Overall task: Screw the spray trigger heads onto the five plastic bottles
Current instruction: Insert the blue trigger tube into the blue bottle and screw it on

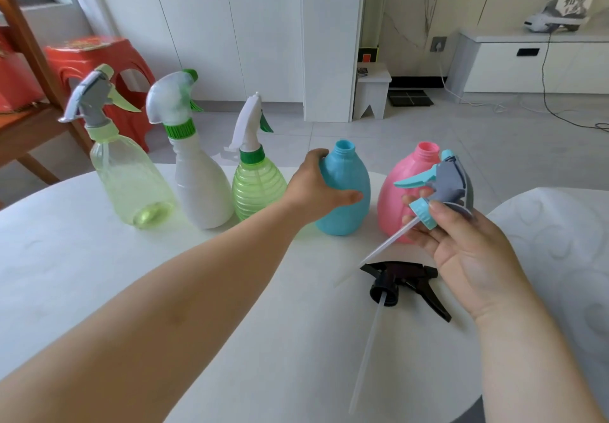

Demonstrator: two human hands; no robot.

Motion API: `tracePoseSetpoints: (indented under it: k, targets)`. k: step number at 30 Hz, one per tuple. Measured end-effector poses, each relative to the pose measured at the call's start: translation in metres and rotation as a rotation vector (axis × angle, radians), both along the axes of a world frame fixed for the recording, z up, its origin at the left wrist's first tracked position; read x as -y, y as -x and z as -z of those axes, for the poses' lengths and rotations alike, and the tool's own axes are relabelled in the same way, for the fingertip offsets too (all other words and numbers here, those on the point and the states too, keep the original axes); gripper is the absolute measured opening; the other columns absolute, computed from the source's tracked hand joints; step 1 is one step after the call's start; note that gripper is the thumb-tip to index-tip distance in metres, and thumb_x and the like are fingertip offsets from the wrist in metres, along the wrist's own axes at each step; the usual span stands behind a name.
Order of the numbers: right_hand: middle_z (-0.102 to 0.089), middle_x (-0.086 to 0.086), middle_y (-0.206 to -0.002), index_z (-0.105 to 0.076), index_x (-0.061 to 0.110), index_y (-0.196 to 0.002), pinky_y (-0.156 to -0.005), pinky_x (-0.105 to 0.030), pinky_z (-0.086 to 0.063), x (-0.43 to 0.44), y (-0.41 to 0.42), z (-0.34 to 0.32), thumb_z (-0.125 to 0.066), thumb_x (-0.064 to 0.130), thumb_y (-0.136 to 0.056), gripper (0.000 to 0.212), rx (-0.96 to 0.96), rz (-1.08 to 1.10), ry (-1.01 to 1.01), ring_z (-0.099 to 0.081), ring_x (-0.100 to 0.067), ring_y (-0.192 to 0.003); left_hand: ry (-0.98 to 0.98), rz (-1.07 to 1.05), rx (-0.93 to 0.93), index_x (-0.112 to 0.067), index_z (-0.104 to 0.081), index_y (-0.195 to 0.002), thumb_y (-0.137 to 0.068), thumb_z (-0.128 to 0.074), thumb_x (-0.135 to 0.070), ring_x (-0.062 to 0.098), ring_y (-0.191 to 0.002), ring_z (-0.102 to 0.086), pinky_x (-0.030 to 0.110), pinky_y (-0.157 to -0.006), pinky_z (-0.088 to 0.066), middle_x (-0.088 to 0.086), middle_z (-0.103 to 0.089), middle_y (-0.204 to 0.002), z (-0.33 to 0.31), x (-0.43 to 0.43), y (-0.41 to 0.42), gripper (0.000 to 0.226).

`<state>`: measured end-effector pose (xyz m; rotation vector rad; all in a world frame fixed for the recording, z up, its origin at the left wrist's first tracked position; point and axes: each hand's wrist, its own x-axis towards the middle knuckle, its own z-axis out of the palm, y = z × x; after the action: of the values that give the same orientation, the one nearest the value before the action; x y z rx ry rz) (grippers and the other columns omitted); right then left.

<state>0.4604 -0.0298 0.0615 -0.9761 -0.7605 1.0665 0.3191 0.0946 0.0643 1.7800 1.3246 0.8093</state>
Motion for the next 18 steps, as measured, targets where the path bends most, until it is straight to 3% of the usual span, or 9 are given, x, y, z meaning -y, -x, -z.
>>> tracePoseSetpoints:
  k: [3,6,11,18]
  targets:
    - [-0.063,-0.003,-0.084,-0.059,0.015,-0.084,-0.065,-0.02,-0.055,-0.001,0.003,-0.002,-0.046,0.005,-0.083,0.017,0.007,0.012,-0.03,-0.06,-0.01,-0.071,-0.036,0.028,0.025,-0.021,-0.035,-0.123,-0.061,-0.079,-0.027,0.014,-0.093,-0.046,0.024,-0.073,-0.04,-0.009,-0.044,-0.104,0.0,0.008,0.005,0.076]
    - [-0.068,0.007,-0.07,-0.061,0.017,-0.081,-0.064,-0.02,-0.055,0.0,0.007,-0.004,-0.053,0.011,-0.072,0.014,0.0,-0.001,-0.068,-0.062,-0.006,-0.067,-0.062,0.047,0.042,-0.022,-0.037,-0.123,-0.062,-0.079,-0.027,0.009,-0.093,-0.044,0.013,-0.063,-0.036,-0.012,-0.044,-0.103,0.0,0.016,0.015,0.074]
    - [-0.07,0.009,-0.066,-0.071,0.022,-0.066,-0.066,-0.021,-0.054,0.003,0.014,-0.003,-0.053,0.014,-0.067,0.019,0.054,-0.044,-0.058,-0.062,-0.006,-0.063,-0.048,0.059,0.04,-0.023,-0.039,-0.125,-0.065,-0.075,-0.028,0.011,-0.1,-0.043,0.027,-0.078,-0.038,-0.006,-0.047,-0.116,0.0,0.025,0.034,0.07]
    - [-0.07,0.008,-0.068,-0.072,0.024,-0.067,-0.068,-0.023,-0.054,0.007,0.015,-0.007,-0.051,0.012,-0.072,0.025,0.069,-0.065,-0.06,-0.062,-0.006,-0.065,-0.018,-0.035,0.235,-0.028,-0.049,-0.104,-0.078,-0.062,-0.024,0.01,-0.109,-0.043,0.027,-0.082,-0.035,-0.002,-0.049,-0.122,-0.004,0.037,0.028,0.03]
